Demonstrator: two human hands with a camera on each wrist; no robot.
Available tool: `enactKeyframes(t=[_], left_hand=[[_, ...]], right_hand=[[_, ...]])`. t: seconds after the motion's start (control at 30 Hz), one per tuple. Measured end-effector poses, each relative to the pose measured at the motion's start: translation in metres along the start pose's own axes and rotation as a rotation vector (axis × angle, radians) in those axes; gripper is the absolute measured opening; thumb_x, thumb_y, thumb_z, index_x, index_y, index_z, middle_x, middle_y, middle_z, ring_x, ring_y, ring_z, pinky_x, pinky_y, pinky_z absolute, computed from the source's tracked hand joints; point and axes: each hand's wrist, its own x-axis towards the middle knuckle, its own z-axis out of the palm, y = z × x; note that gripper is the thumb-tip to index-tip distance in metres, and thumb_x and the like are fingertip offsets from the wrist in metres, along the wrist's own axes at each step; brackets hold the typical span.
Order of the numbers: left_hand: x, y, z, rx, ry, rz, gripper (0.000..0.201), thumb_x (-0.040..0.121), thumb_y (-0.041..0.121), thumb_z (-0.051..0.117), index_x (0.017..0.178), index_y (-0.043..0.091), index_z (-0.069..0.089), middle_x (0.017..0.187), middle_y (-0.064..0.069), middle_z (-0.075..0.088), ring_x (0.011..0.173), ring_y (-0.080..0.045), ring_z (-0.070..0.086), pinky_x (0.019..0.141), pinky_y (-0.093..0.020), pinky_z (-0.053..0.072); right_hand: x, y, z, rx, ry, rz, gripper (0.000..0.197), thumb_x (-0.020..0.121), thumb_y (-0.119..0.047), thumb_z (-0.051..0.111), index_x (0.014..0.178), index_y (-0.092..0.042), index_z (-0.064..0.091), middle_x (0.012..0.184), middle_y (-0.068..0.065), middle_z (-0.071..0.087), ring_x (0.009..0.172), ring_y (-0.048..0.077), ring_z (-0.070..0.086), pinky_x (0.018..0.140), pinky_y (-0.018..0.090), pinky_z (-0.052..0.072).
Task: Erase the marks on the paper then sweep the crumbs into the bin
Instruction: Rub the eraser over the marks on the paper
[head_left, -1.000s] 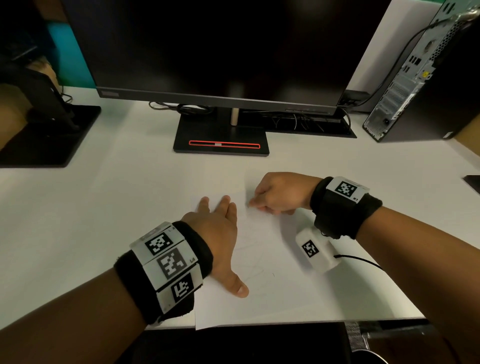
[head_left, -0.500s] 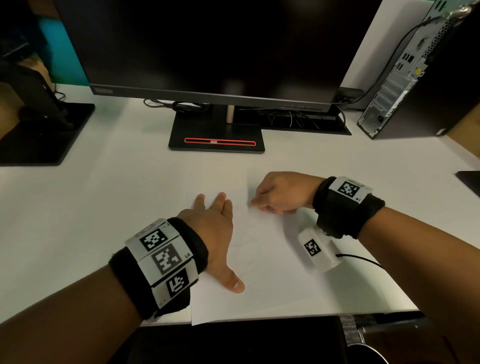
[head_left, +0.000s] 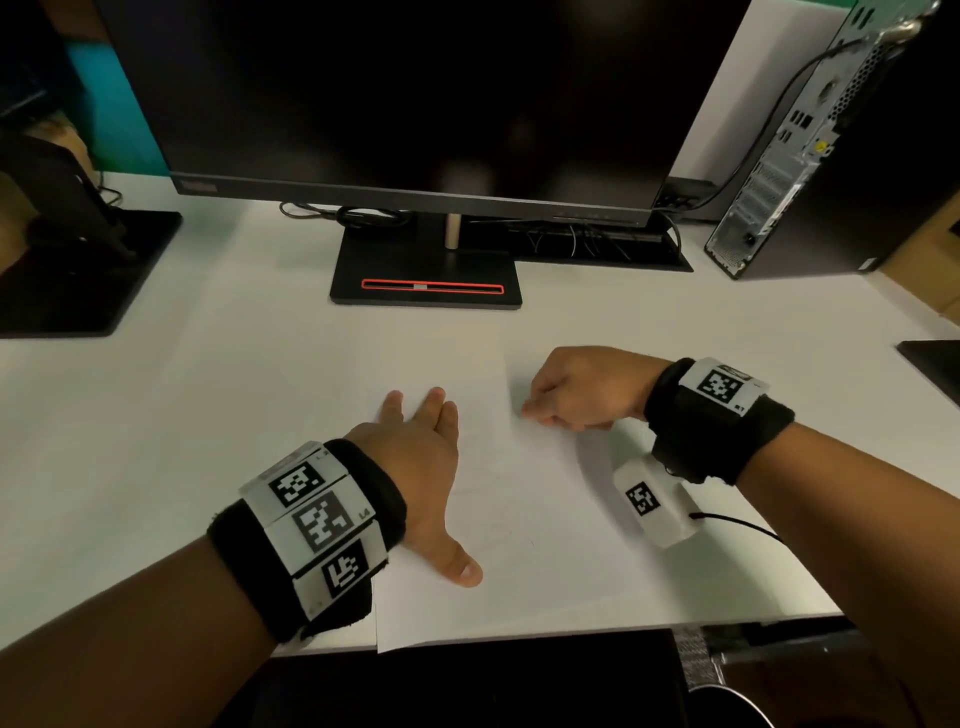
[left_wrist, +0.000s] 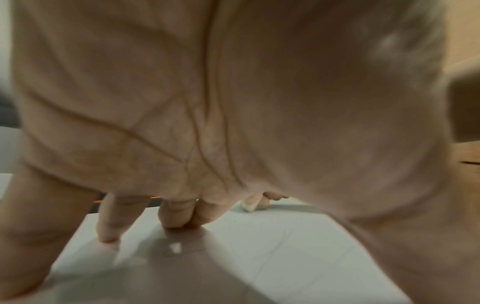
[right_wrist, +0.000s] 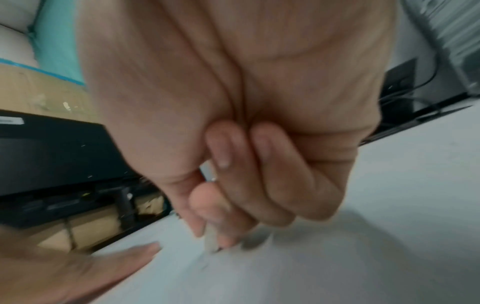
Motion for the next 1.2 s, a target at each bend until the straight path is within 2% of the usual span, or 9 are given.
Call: enactKeyframes(t=[0.17,0.27,0.4,0.47,0.57,0.67,0.87,1.07,1.2], left_hand=[[-0.002,0.0,-0.001,0.029,0.012,-0.007,0.154,0.058,0.086,0.069,0.152,0.01,-0.027,0.16,-0.002,-0.034,0.15,-0.037,-0.018,0.117,-0.051,0.029],[-0.001,0.0,-0.001,0.075,0.033,-0.012,0.154,0.057,0.089,0.066,0.154,0.01,-0.023,0.162,-0.002,-0.029,0.152,-0.037,-0.012,0.114,-0.049,0.032],[-0.002,0.002,0.001,0.095,0.057,-0.009,0.153,0.056,0.09,0.065,0.156,0.011,-0.019,0.164,-0.001,-0.026,0.152,-0.036,-0.008,0.115,-0.049,0.031],[-0.003,-0.002,0.001,0.083,0.055,-0.017,0.154,0.055,0.09,0.065,0.155,0.011,-0.021,0.163,0.0,-0.028,0.152,-0.035,-0.009,0.117,-0.049,0.03],[-0.003,-0.002,0.0,0.078,0.045,-0.014,0.155,0.054,0.091,0.064,0.155,0.012,-0.023,0.162,0.0,-0.029,0.152,-0.034,-0.011,0.119,-0.049,0.028],[-0.003,-0.002,-0.001,0.084,0.046,-0.012,0.155,0.054,0.091,0.065,0.155,0.012,-0.023,0.162,-0.001,-0.029,0.152,-0.034,-0.01,0.119,-0.05,0.026],[-0.001,-0.003,0.001,0.118,0.067,-0.009,0.155,0.052,0.095,0.06,0.155,0.012,-0.021,0.164,-0.001,-0.026,0.152,-0.035,-0.005,0.116,-0.048,0.031],[-0.003,-0.002,0.0,0.097,0.051,-0.006,0.155,0.053,0.094,0.06,0.154,0.013,-0.024,0.163,0.001,-0.028,0.152,-0.034,-0.007,0.117,-0.049,0.03],[-0.001,0.002,0.0,0.042,0.077,0.026,0.156,0.053,0.091,0.065,0.151,0.018,-0.032,0.163,0.002,-0.027,0.152,-0.033,-0.009,0.117,-0.051,0.03]], right_hand=[[-0.033,0.015,0.006,0.806,0.219,0.007,0.029,0.099,-0.026,0.064,0.075,-0.01,0.06,0.064,0.011,0.06,0.044,0.018,0.046,0.042,0.024,0.039],[-0.073,-0.004,0.052,1.333,-0.051,-0.001,0.022,0.091,-0.028,0.065,0.08,-0.009,0.061,0.085,0.024,0.072,0.063,0.028,0.071,0.055,0.03,0.058],[-0.098,-0.015,0.107,1.458,-0.304,0.041,0.024,0.095,-0.028,0.062,0.09,-0.005,0.059,0.109,0.037,0.07,0.099,0.043,0.073,0.078,0.042,0.064],[-0.087,-0.003,0.102,1.59,-0.106,0.129,0.026,0.102,-0.026,0.053,0.088,-0.005,0.058,0.106,0.036,0.071,0.094,0.042,0.075,0.084,0.046,0.061],[-0.075,0.029,0.078,1.909,0.537,0.122,0.025,0.105,-0.023,0.049,0.083,-0.012,0.054,0.096,0.025,0.07,0.084,0.035,0.075,0.08,0.041,0.062],[-0.085,0.025,0.072,1.927,0.678,-0.011,0.026,0.105,-0.024,0.052,0.082,-0.012,0.054,0.11,0.024,0.067,0.101,0.036,0.071,0.084,0.039,0.06],[-0.074,-0.025,0.108,1.644,-0.004,0.033,0.031,0.104,-0.024,0.052,0.079,-0.007,0.058,0.12,0.036,0.066,0.108,0.046,0.07,0.096,0.048,0.057],[-0.045,0.028,0.061,1.999,0.816,0.109,0.03,0.107,-0.027,0.05,0.082,-0.011,0.054,0.108,0.021,0.06,0.094,0.033,0.066,0.089,0.04,0.057],[-0.059,0.003,0.06,1.944,0.603,-0.007,0.03,0.107,-0.025,0.049,0.082,-0.011,0.054,0.11,0.022,0.064,0.103,0.035,0.067,0.095,0.041,0.057]])
